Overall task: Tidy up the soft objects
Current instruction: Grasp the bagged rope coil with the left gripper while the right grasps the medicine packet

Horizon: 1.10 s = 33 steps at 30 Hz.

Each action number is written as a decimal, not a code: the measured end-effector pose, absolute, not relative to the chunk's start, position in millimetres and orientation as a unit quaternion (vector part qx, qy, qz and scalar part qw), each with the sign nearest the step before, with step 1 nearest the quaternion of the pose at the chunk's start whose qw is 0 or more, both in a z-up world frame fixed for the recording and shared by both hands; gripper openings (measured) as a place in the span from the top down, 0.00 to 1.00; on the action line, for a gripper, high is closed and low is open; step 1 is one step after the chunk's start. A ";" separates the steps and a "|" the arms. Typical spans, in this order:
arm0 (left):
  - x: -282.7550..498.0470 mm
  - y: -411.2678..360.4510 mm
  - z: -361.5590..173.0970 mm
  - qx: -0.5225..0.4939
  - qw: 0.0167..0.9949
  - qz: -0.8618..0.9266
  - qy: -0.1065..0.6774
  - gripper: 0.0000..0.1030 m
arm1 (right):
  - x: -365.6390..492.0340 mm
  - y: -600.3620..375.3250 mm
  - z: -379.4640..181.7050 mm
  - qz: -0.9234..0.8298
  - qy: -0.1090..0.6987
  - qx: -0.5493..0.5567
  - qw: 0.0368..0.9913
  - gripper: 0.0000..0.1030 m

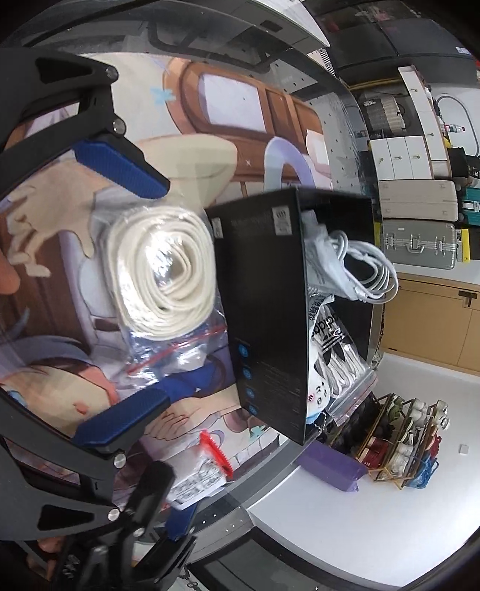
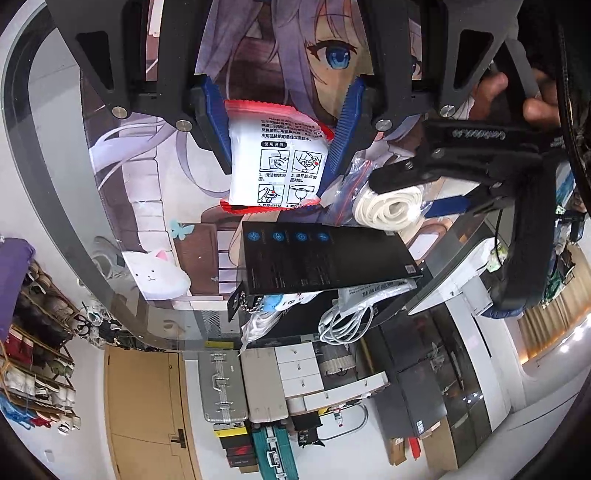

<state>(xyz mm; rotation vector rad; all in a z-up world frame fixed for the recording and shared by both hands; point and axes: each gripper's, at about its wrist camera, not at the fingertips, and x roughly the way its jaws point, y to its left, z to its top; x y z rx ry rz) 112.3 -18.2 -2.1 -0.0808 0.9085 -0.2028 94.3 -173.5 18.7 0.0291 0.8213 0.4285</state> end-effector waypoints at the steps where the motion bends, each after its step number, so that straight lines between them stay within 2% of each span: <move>1: 114.6 -19.8 -3.8 -0.034 0.894 -0.089 0.439 0.00 | 94.3 -173.7 18.6 0.208 0.396 0.015 0.894 0.49; 14: 119.1 -38.0 -14.9 0.018 0.889 -0.058 0.454 0.02 | 98.4 -173.0 15.5 0.231 0.402 0.019 0.886 0.49; 19: 113.1 -41.5 -11.4 0.026 0.895 -0.074 0.438 0.22 | 98.1 -172.6 14.7 0.232 0.402 0.023 0.886 0.49; 21: 110.3 -44.6 -9.2 0.033 0.897 -0.088 0.432 0.34 | 97.8 -173.1 14.1 0.232 0.403 0.022 0.885 0.49; 26: 106.9 -44.8 -6.0 0.032 0.899 -0.098 0.425 0.43 | 96.1 -178.1 16.5 0.225 0.399 0.024 0.889 0.49; 33: 97.0 -35.3 -2.1 0.007 0.902 -0.101 0.419 0.45 | 94.2 -178.1 20.1 0.228 0.395 0.024 0.890 0.49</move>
